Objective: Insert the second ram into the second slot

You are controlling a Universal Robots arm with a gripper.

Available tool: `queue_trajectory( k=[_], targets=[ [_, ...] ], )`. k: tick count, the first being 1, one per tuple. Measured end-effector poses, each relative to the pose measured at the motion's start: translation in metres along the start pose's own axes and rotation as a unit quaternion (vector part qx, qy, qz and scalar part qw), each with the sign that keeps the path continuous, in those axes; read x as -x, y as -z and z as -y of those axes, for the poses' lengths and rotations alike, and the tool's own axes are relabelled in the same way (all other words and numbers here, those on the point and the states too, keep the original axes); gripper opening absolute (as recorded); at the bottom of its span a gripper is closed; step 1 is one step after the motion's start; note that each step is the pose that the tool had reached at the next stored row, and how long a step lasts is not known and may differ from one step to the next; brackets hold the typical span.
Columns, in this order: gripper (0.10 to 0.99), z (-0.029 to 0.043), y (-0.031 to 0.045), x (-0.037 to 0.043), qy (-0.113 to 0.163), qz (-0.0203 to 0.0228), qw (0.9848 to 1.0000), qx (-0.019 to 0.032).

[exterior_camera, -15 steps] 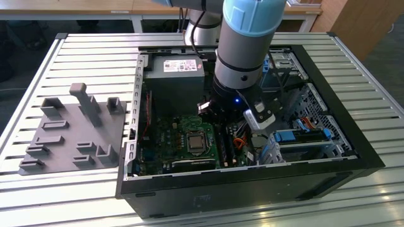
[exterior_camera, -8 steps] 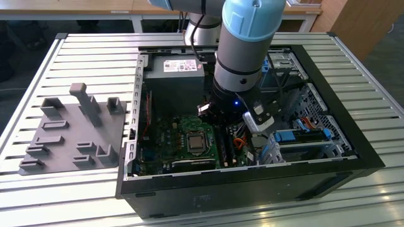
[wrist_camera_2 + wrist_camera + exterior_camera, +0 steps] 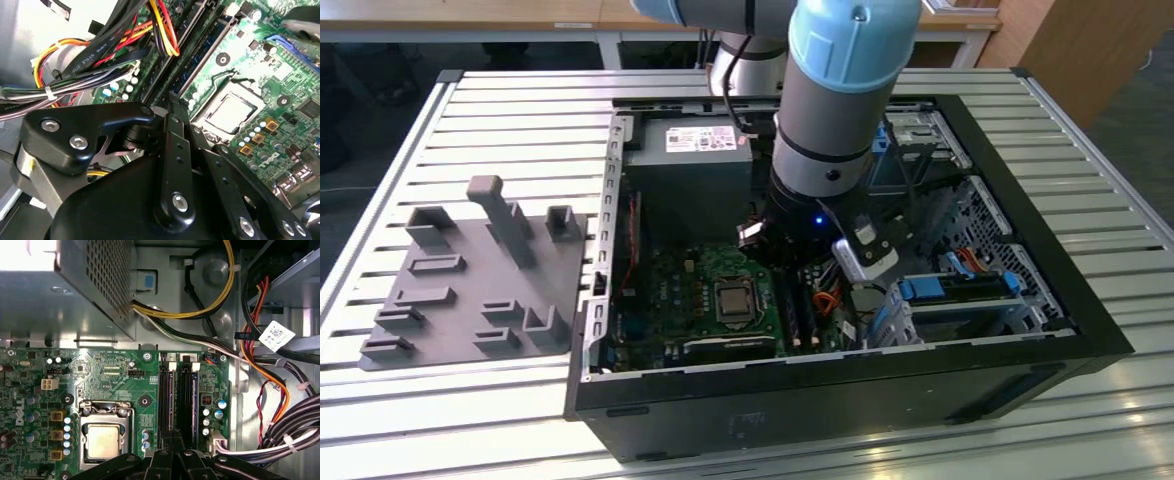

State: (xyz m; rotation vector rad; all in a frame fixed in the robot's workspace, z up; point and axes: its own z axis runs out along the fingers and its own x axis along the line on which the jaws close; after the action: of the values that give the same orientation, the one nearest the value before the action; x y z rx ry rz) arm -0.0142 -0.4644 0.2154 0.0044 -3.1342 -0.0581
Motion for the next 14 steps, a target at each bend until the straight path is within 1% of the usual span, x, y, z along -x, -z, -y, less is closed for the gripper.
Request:
queue_trajectory(
  k=[2, 3, 4, 6, 10, 14],
  targets=[
    [0.106, -0.0001, 0.0005, 0.0, 0.0, 0.0001, 1.0, 0.0008],
    [0.106, -0.0005, 0.0023, 0.0001, 0.0, 0.0005, 1.0, 0.0024],
    [0.106, -0.0008, 0.005, 0.0001, 0.0, 0.0006, 1.0, 0.0034],
    [0.106, -0.0005, 0.0116, -0.0001, 0.0, 0.0001, 1.0, 0.0033],
    [0.106, -0.0009, 0.0185, -0.0002, 0.0, 0.0003, 1.0, 0.0071],
    [0.106, -0.001, 0.0214, -0.0002, 0.0, 0.0002, 1.0, 0.0074]
  ],
)
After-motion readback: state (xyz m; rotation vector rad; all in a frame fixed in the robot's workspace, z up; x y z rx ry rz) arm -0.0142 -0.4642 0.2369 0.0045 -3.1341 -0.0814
